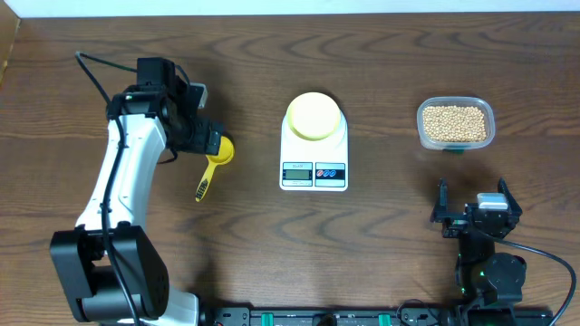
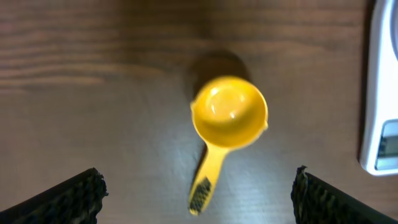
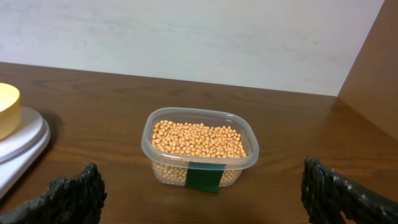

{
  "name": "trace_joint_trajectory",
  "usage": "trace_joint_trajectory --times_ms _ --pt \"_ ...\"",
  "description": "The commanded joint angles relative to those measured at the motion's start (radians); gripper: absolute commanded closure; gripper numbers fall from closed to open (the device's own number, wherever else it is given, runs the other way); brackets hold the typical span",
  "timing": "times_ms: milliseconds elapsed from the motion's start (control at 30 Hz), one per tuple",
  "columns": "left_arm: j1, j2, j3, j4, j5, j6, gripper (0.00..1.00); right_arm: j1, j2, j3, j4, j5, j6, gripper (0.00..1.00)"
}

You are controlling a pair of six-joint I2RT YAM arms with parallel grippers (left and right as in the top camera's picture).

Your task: Scoop item into bowl and weigh 50g on scale

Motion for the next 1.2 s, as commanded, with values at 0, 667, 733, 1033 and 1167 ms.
trace_joint_trajectory --times_ms 0,667,733,1033,1167 --pt "0.018 0.012 0.027 0.030 -0.031 0.017 0.02 0.007 -0.006 -0.001 -0.004 -0.002 -0.014 0.01" --pt "0.045 0.134 0.040 0.051 -0.027 0.100 0.02 0.007 -0.006 -0.001 -0.004 -0.002 -0.014 0.01" --pt "0.044 0.141 0.040 0.057 -0.027 0.123 0.02 0.007 -0.006 -0.001 -0.004 -0.002 -0.014 0.01" --pt "0.041 0.146 0.040 0.095 -0.027 0.261 0.02 0.007 -0.006 -0.001 -0.004 -0.002 -0.014 0.01" --pt "0.041 0.148 0.040 0.117 -0.019 0.268 0.02 0.007 -0.006 -0.001 -0.004 -0.002 -0.014 0.01"
